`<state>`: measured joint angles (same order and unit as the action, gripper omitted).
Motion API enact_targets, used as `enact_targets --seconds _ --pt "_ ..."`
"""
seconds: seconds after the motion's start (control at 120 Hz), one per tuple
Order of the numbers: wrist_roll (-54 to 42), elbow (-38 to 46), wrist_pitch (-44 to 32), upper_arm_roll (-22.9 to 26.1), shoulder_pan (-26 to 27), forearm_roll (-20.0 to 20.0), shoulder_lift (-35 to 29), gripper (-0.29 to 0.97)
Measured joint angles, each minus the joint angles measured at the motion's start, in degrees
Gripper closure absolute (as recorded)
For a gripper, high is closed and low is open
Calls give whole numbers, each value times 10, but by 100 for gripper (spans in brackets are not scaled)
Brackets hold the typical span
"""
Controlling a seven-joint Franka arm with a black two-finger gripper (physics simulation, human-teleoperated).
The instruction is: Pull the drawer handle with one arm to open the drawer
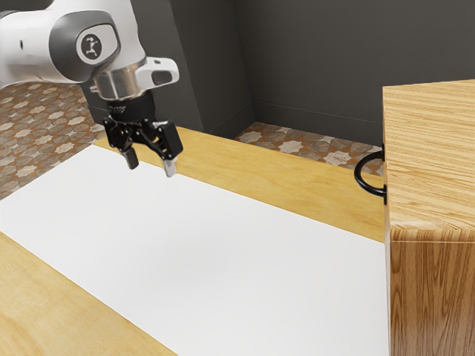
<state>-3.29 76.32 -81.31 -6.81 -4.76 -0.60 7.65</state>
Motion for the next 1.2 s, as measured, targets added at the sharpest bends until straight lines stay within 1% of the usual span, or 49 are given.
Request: enact_targets --seconds 0.15,0.2,0.242,0.283,0.317,0.35,0.433,0.467,0.617,0.717,0.783,0.933,1.067,1.125,1.2 --pt "-7 -3 7 0 -1 0 -1 0" --pt "-8 -40 14 1 0 -3 -25 0" --pt "-6 -69 20 3 1 -29 -65 0" --pt "2 -82 24 9 -4 -61 -90 0" --pt "11 -88 21 32 -27 -79 -98 0" --pt "20 -90 16 47 -37 -91 -101 0" --pt "58 -70 2 67 -24 -108 -101 0" --pt "77 -62 -4 72 -9 -105 -101 0" --pt "163 -17 -24 77 85 -60 -103 0" --pt "207 21 -41 73 119 -32 -109 0" --pt "228 30 -49 70 117 -34 -113 0" --pt "269 63 -77 70 84 -45 -123 0" --pt "308 128 -110 76 88 -48 -153 0" --pt "326 153 -131 85 84 -49 -157 0" --pt "353 161 -154 102 80 -51 -150 0"
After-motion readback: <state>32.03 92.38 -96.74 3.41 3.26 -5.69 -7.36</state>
